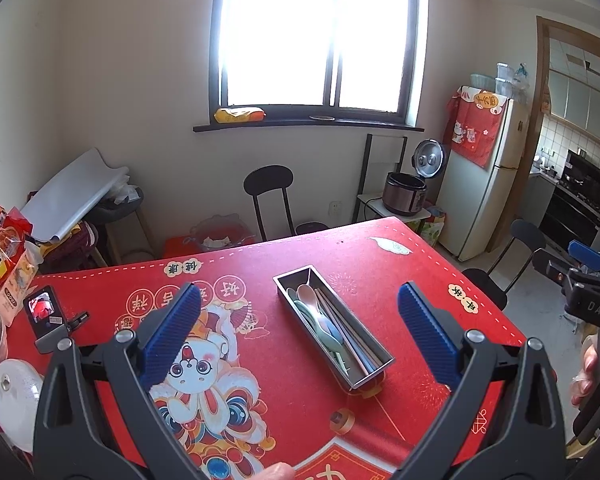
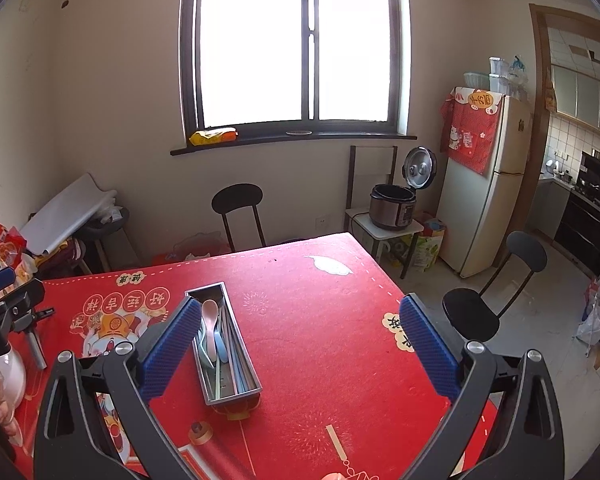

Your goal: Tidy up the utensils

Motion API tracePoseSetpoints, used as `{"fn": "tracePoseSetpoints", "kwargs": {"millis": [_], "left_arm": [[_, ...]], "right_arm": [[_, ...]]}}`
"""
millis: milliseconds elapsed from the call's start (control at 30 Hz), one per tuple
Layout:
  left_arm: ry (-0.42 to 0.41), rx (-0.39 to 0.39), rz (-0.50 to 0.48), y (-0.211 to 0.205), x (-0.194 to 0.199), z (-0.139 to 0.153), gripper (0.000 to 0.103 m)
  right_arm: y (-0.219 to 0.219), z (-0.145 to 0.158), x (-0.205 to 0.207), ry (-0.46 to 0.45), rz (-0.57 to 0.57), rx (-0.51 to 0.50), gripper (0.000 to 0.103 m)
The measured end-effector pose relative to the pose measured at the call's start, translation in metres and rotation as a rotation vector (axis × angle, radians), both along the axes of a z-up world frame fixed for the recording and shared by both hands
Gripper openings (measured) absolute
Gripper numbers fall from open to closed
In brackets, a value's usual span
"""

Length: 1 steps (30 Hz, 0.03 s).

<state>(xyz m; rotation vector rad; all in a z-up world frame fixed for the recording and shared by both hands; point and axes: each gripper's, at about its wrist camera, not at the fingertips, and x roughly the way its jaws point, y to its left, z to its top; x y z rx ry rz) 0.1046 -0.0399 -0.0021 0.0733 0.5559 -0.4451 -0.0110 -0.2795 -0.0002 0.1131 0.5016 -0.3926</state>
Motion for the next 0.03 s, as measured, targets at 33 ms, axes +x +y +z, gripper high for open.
{"fn": "tracePoseSetpoints", "kwargs": {"millis": [33], "left_arm": [[0.002, 0.001, 0.001, 0.0001, 0.0004, -0.0005, 0.097]], "right_arm": [[-0.0001, -0.0003, 0.0001, 0.0, 0.0, 0.0, 0.097]]}}
